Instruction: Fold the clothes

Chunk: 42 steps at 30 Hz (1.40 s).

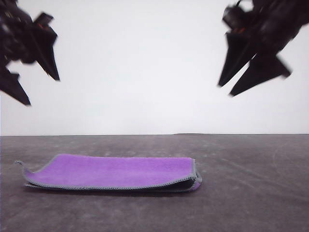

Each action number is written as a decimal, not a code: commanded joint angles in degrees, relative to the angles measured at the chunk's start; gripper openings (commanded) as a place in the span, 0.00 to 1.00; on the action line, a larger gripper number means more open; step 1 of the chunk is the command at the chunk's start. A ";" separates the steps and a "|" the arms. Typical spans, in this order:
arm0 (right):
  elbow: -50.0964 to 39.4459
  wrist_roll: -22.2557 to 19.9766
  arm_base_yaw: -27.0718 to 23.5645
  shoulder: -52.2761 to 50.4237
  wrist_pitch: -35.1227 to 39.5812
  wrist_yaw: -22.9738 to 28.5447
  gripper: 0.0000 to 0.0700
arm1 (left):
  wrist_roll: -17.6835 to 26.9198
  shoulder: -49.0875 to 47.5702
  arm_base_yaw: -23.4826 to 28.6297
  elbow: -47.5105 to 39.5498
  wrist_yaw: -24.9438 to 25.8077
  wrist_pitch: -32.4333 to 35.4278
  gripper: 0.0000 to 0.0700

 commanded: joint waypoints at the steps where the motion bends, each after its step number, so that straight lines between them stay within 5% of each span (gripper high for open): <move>1: 0.95 -1.16 0.28 -1.61 -1.64 3.31 0.30 | -1.41 -1.35 0.28 1.29 -0.90 -0.04 0.68; 6: 0.58 -1.02 0.26 -7.42 -5.81 8.64 0.30 | -2.08 -6.96 1.17 -0.14 -4.00 0.08 0.67; 15: -11.28 1.37 0.34 -15.02 -4.27 8.23 0.30 | -4.15 -16.16 2.86 -13.18 -6.08 4.80 0.67; 22: -27.98 11.96 2.13 -15.04 15.28 -5.20 0.32 | -7.23 -23.56 2.99 -28.16 -6.07 13.37 0.67; 25: -33.13 19.19 4.29 -13.85 27.20 -10.12 0.42 | -7.27 -24.75 3.05 -31.54 -6.07 15.41 0.67; 28: -35.41 24.30 6.71 -11.54 35.38 -9.91 0.50 | -7.49 -24.80 3.43 -32.62 -6.07 17.04 0.67; 36: -35.65 32.85 9.38 -0.20 50.83 -9.70 0.50 | -8.91 -24.81 3.85 -32.63 -6.07 20.10 0.67; 42: -35.65 34.52 9.39 5.23 53.83 -9.71 0.50 | -8.91 -24.81 3.85 -32.63 -6.06 20.14 0.67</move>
